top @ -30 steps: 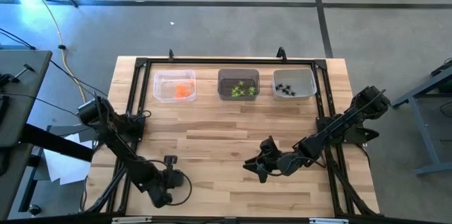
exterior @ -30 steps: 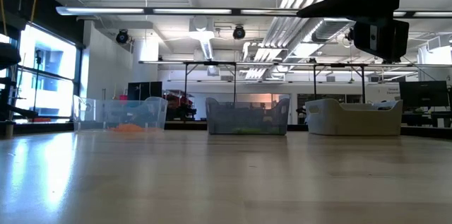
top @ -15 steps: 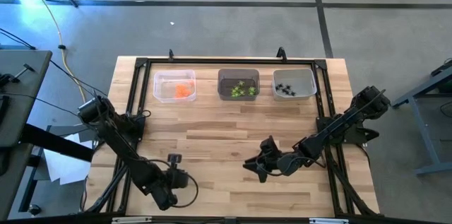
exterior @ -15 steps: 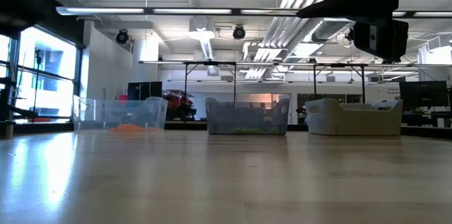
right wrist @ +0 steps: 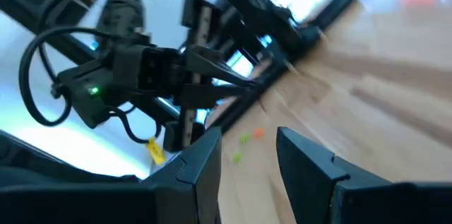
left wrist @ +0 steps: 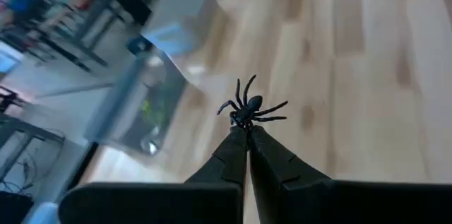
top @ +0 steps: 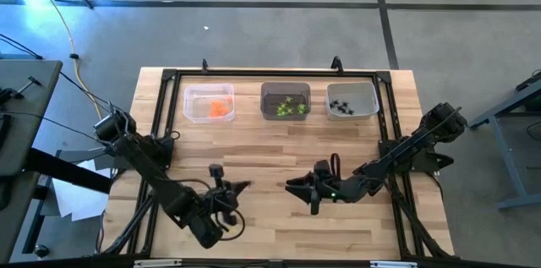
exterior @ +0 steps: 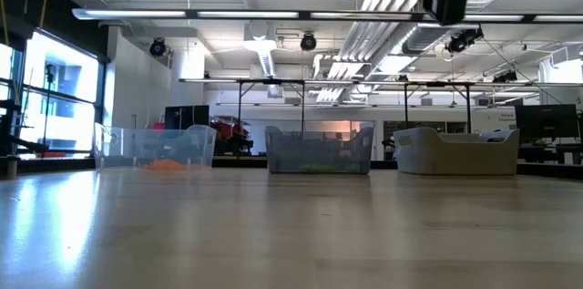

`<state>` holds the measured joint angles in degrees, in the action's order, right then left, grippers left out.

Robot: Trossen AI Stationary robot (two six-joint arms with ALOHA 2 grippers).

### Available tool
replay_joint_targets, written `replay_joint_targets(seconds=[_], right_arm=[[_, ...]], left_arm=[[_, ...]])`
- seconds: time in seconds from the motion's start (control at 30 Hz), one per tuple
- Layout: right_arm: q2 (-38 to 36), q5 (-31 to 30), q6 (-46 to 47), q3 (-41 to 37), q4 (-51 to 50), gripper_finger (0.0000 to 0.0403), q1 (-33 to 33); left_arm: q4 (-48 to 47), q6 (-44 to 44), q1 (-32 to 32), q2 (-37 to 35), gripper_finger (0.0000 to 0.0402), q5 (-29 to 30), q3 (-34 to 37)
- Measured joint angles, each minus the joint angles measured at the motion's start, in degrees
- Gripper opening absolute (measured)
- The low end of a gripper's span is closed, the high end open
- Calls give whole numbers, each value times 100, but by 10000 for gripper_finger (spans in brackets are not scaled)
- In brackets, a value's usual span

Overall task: Sort Halloween decoration
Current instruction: Put the black spider toy into the white bin

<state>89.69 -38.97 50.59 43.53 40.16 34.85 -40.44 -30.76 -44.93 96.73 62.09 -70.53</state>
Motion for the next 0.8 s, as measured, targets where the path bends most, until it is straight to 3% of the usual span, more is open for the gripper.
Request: replay_joint_targets(seconds=[0.2, 0.43, 0.8], right_arm=[[0, 109, -775, 463, -237, 133, -98], [0, 287, -1014, 941, -1183, 133, -356], [0, 515, -943, 1117, -1438, 133, -615]], left_arm=[[1212, 1017, 265, 0, 0, 363, -7], [2347, 2105, 389, 0, 0, 369, -9], [2722, 2591, 463, 0, 0, 369, -7]])
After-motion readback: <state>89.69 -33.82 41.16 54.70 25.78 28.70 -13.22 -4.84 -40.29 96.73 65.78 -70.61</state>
